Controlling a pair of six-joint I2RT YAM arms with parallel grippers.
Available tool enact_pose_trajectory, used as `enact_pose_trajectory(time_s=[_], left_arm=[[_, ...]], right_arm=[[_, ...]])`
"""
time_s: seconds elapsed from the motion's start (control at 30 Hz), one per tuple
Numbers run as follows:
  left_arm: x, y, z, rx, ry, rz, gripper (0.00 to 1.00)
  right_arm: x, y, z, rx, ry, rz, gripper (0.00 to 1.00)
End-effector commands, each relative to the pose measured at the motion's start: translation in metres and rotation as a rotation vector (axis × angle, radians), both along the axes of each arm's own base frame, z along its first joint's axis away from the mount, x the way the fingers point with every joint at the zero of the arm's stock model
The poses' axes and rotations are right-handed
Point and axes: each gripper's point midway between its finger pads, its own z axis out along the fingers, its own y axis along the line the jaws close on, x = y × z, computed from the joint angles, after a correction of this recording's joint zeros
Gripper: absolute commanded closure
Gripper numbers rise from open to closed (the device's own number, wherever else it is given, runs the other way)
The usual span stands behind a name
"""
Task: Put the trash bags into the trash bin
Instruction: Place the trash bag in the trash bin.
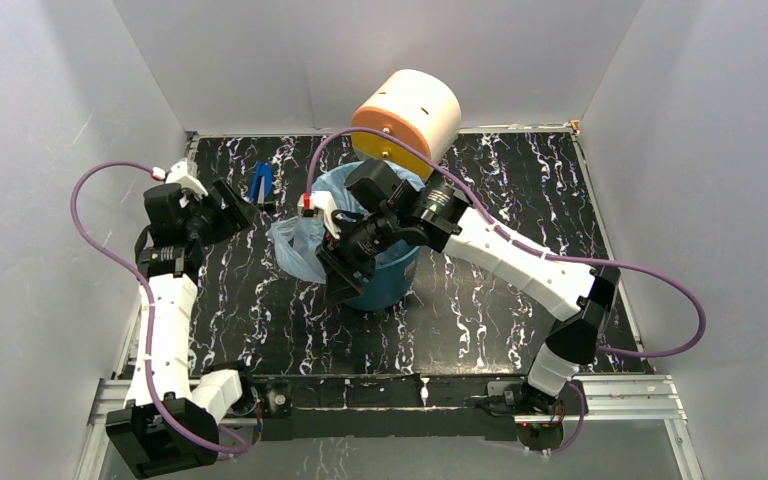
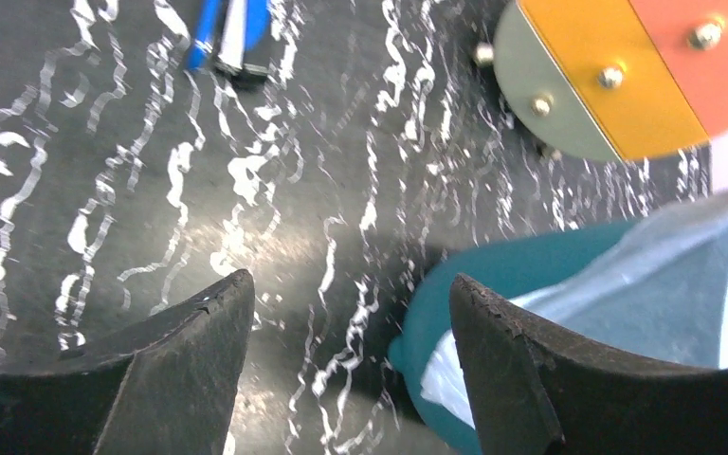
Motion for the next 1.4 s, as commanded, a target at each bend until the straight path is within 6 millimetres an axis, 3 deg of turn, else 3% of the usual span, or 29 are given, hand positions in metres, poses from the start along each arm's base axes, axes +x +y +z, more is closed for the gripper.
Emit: enact_pose_trajectory(time_s=[0.0,0.1,0.23,0.47,0.63,0.83,1.07,1.23,1.37], left_arm=[[-0.019,-0.030,0.004,-0.100,0.053,-0.140,0.27],[-0.022,-0.039,0.005,-0.125,0.053,-0.192,0.27],[-0.040,-0.079,-0.010,-0.287,0.109,-0.434,0.27],[-0.056,-0.080,-0.038,-0.288,0.152,-0.419,0.33],[-0.057,-0.079,-0.040,-0.281,0.148,-0.411,0.32],[-0.066,-0.099,-0.046,-0.391,0.165,-0.536,0.30],[-0.062,-0.095,-0.056,-0.376,0.191,-0.508,0.31],[-0.068,-0.093,-0.080,-0.366,0.248,-0.482,0.33],[-0.060,-0.078,-0.094,-0.315,0.253,-0.363,0.33]], right_arm=[[0.010,-0.007,-0.007,-0.062,-0.042,-0.041,0.33],[0.008,-0.006,0.000,-0.046,-0.050,-0.029,0.33],[0.007,-0.007,0.003,-0.045,-0.053,-0.030,0.32],[0.004,-0.004,0.000,-0.046,-0.052,-0.026,0.32],[0.003,0.000,0.001,-0.054,-0.035,-0.037,0.31],[0.005,0.002,-0.001,-0.060,-0.041,-0.042,0.30],[0.009,0.006,0.003,-0.049,-0.060,-0.055,0.29],[0.018,0.010,0.023,0.008,-0.109,-0.104,0.29],[0.037,0.007,0.077,0.149,-0.199,-0.270,0.27]])
